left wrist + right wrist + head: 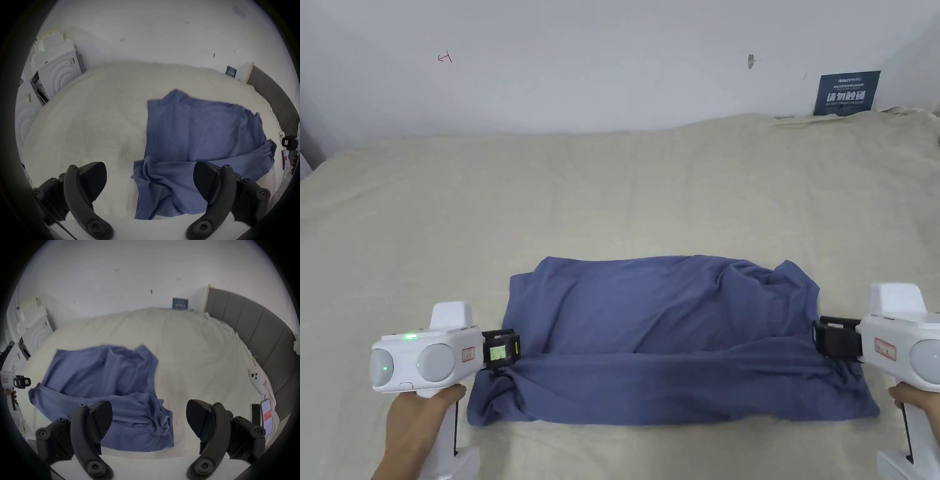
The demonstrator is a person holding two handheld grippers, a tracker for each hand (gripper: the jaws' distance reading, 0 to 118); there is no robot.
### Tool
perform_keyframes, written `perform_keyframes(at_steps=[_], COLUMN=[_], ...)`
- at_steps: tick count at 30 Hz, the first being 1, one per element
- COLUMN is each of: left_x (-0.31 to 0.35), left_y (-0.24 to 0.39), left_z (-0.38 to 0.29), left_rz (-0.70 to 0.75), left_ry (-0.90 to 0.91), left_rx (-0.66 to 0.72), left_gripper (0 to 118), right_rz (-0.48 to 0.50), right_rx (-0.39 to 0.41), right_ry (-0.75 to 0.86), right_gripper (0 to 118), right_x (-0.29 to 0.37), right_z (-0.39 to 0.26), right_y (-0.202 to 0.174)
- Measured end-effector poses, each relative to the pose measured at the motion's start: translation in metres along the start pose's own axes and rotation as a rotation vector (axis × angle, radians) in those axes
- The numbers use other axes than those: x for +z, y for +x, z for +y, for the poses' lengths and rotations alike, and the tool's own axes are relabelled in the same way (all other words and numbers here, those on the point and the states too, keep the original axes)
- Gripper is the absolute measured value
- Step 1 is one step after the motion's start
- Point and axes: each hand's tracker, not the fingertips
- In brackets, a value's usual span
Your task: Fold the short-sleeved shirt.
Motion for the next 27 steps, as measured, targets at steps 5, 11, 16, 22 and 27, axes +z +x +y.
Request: perform_keyframes(at_steps=[5, 11, 16, 22, 27], left_x=[0.063, 0.105, 0.123, 0.133, 0.124], left_y=[0.004, 0.001, -0.002, 0.009, 0.006], left_z=[-0.003, -0.023, -0.046, -0.069, -0.072], left_rz=[-0.018, -0.052, -0.082, -0.047, -0.049], left_ry=[0.159, 0.182, 0.238, 0.244, 0.183], left_rx=[0.002, 0.024, 0.085, -0.002, 0.011], left_gripper=[112, 112, 43, 0, 0], right_rz=[0.027, 0.013, -0.01, -0.003, -0.005], right_rx=[0.022, 0.015, 0.024, -0.007, -0.013], right_ry=[0.174, 0.269, 0.31, 0.311, 0.297], right_gripper=[96, 95, 50, 0, 0], right_x=[0.073, 0.129, 0.146, 0.149, 0.146], right_z=[0.006, -0.012, -0.032, -0.05, -0.052], right_y=[-0.008, -0.011, -0.008, -0.002, 0.002])
